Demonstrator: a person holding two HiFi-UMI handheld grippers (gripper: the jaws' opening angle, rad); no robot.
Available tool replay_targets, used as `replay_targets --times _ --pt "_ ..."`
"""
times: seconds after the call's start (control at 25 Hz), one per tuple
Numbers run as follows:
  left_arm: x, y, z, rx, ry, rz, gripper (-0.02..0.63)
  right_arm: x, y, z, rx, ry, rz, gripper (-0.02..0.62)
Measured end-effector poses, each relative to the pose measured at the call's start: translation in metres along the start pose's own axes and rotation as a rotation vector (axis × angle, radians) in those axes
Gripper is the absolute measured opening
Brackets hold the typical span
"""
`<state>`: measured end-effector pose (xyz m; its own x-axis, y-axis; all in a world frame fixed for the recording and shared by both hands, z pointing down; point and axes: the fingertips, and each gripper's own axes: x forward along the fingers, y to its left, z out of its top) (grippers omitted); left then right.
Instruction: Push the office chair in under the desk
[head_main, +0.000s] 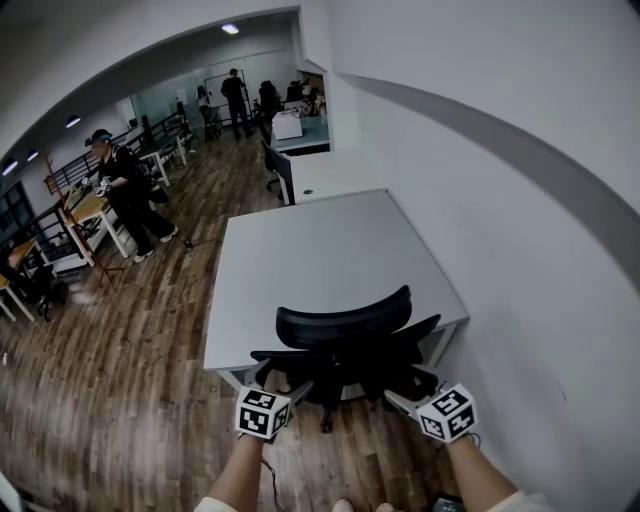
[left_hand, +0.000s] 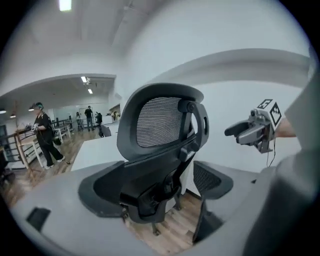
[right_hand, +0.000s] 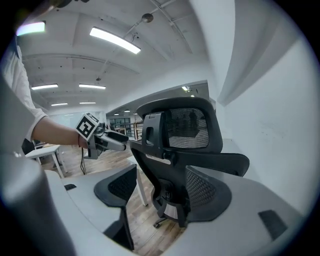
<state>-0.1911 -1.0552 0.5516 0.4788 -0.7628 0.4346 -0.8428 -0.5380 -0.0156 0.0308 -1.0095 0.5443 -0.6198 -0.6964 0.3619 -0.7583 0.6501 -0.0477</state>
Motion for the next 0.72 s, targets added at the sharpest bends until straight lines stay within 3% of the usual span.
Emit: replay_targets --times 0.24,0.6,0.64,0.72 --pt "-0.025 -0.038 -0.002 -0.040 -0.039 -0.058 0.418 -0.014 0.017 0.005 0.027 -0.026 0.035 0.319" --pt "-0.055 -0.096 -0.007 -0.110 -0.126 -0.136 0.278 -0.040 0.048 -0.004 0.056 -0.087 0.131 0.311" --pt "-0.059 -0.101 -0.006 -0.112 -0.133 -0.141 0.265 -0.045 0.052 -0.002 0.040 -0.094 0.132 0.292" --pt "-0.066 -0.110 -0.004 -0.113 -0.148 -0.147 0.244 -0.054 0.058 0.002 -0.002 -0.103 0.130 0.181"
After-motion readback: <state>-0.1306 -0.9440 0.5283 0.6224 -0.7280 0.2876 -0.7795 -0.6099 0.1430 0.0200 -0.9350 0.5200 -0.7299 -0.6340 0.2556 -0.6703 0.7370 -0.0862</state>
